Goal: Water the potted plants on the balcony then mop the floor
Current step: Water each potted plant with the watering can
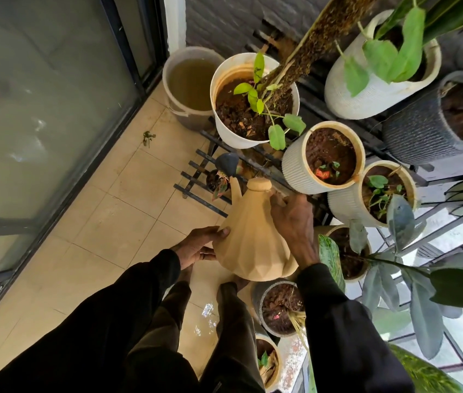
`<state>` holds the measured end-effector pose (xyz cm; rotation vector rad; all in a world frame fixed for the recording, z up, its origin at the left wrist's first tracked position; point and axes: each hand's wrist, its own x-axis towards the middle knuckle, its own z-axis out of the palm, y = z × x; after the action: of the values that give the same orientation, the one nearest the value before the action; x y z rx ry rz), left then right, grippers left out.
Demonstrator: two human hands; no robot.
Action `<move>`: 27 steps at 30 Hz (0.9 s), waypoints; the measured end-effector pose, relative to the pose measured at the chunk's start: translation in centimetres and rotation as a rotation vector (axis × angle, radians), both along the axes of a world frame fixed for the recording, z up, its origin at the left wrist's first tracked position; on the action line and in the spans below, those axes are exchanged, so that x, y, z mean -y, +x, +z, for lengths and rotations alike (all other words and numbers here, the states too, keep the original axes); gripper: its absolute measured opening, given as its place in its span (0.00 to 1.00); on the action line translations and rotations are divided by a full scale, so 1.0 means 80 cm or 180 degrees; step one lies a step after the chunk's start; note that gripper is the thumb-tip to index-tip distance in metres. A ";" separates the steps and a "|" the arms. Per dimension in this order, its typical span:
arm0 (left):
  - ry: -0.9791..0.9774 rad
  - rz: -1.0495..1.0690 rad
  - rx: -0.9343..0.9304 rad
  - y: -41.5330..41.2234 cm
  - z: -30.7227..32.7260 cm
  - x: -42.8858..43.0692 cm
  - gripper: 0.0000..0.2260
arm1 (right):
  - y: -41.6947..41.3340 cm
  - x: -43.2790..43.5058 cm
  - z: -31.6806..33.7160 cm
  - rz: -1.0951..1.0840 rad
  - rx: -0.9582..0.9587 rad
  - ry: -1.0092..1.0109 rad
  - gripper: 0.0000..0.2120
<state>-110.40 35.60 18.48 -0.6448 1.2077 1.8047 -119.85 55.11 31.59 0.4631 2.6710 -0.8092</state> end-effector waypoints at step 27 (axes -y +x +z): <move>0.0090 0.0332 0.0129 0.006 0.022 -0.018 0.50 | -0.005 -0.006 0.037 0.0144 0.0089 0.0011 0.15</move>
<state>-109.93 37.00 20.25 -0.7366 1.1381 1.8824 -120.27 55.57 34.58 0.4103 2.6477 -0.7795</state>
